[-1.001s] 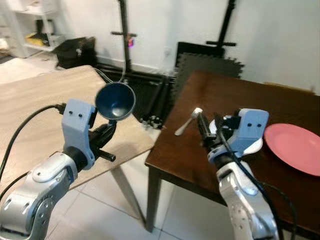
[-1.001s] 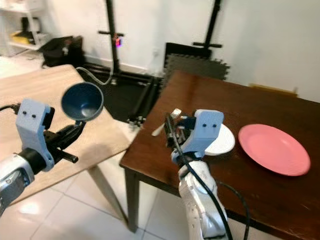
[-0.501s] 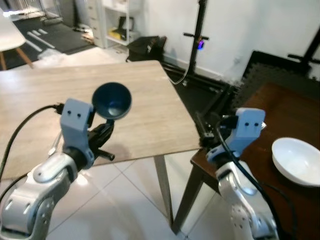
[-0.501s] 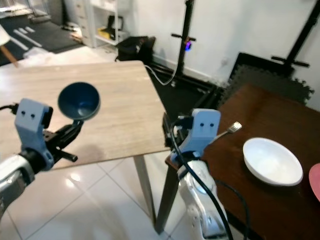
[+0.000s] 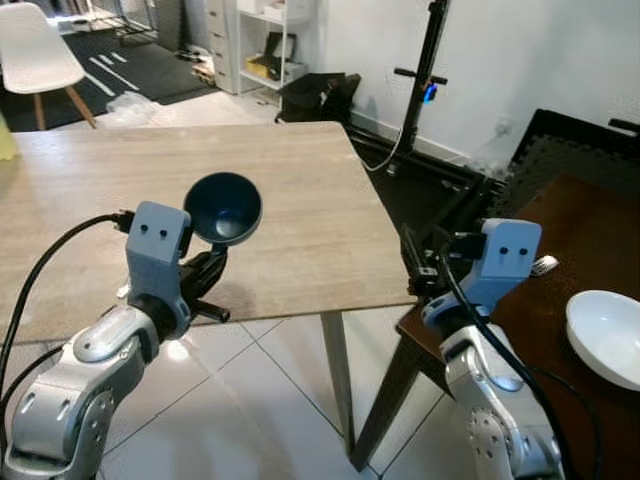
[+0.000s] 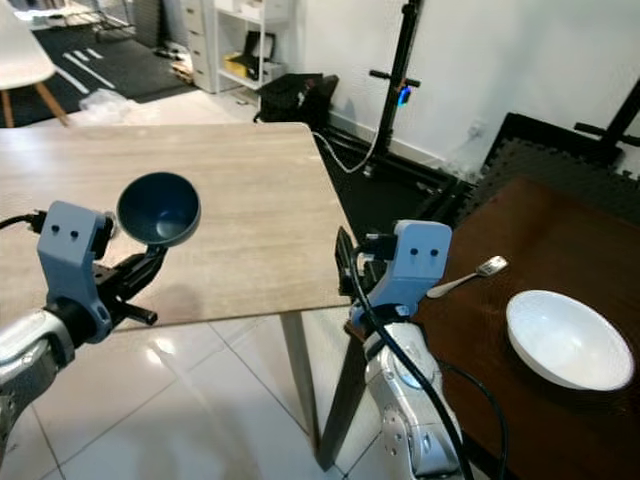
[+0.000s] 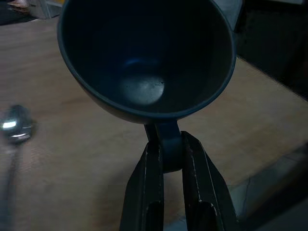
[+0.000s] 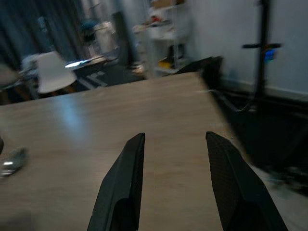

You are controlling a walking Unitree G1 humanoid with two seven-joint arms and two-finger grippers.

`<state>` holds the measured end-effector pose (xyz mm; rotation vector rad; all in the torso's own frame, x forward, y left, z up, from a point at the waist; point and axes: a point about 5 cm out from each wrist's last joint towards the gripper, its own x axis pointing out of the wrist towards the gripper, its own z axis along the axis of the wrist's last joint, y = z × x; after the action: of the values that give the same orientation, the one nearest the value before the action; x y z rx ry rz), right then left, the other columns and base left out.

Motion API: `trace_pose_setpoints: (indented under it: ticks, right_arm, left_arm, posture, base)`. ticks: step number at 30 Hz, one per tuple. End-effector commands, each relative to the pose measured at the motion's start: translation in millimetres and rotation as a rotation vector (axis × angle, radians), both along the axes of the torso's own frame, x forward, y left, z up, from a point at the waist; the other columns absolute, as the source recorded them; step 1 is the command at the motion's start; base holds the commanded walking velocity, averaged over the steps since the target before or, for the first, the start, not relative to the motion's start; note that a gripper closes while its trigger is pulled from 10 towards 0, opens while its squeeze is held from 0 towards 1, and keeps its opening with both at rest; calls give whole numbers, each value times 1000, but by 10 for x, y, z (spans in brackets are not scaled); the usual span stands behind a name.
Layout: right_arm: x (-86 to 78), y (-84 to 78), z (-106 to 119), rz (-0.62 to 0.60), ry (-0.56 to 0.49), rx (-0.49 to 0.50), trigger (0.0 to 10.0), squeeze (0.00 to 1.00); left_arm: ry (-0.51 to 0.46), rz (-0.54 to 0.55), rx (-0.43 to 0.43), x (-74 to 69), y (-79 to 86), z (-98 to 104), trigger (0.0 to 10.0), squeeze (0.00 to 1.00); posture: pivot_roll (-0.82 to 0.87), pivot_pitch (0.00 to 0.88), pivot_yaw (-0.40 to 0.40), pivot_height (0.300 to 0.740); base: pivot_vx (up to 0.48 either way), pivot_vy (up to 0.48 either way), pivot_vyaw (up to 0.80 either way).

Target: Setting the table

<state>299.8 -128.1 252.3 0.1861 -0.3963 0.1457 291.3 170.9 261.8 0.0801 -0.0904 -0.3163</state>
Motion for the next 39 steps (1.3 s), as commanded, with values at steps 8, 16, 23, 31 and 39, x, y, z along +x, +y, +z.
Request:
trace_pose_setpoints:
  ticks: [8, 16, 23, 31, 39]
  right_arm:
    - [-13, 47, -16, 19, 5, 17, 10000, 0]
    - [-14, 39, -11, 15, 2, 20, 10000, 0]
    - [-13, 41, -12, 17, 1, 19, 10000, 0]
    - [-17, 50, -14, 20, 0, 20, 10000, 0]
    - [-23, 46, -14, 20, 1, 23, 10000, 0]
  left_arm:
    - [10, 33, 0, -14, 54, -38, 10000, 0]
    - [11, 29, 2, -7, 49, -36, 10000, 0]
    - [13, 32, 1, 2, 49, -38, 10000, 0]
    - [44, 76, 33, 33, 115, -92, 10000, 0]
    - [46, 69, 31, 34, 105, -96, 10000, 0]
  posture:
    - [157, 90, -7, 740]
    - [154, 93, -3, 740]
    - [155, 92, -3, 740]
    - [155, 92, -3, 740]
    - [154, 93, -3, 740]
  base:
    - [0, 479, 603]
    - [0, 476, 0]
    - [0, 476, 0]
    - [305, 229, 0]
    - [479, 0, 0]
